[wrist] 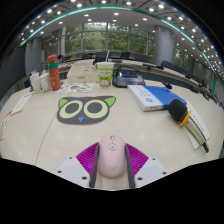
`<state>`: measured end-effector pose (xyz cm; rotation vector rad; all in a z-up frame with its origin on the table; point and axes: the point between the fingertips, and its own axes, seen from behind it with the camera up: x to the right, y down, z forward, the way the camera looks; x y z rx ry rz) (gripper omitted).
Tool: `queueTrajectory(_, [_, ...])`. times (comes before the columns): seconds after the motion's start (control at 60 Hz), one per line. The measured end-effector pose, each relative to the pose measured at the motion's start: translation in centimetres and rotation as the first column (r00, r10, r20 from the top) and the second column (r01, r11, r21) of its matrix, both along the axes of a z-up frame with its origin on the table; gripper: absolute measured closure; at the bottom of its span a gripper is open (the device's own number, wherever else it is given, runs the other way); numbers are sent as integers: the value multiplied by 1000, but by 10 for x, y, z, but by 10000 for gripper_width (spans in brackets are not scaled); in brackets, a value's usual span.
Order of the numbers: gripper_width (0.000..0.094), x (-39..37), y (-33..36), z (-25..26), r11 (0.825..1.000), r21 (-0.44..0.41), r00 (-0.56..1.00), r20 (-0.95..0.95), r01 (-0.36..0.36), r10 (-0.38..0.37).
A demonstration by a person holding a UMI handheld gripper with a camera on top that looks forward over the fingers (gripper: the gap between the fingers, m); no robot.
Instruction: Arrange mouse
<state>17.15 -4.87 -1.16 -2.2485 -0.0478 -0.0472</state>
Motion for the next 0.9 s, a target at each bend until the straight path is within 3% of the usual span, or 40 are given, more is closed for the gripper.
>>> queueTrajectory(0.117, [563,2,-1,0,999,-13,999,4,37,-37])
queueTrajectory(0.283, [570,0,-4,9,997,-27,998,2,67,-67])
queueTrajectory(0.417, [570,1,11,66,993,55,994,10,104,-105])
queueTrajectory(0.65, [571,-34,86,163,974,206,996,-9,92,-92])
queueTrajectory(0.767, [572,-66,126,152,979,194,998,-9,59,-59])
queueTrajectory(0.9, [572,-95,158,98,992,123,999,5,39,-40])
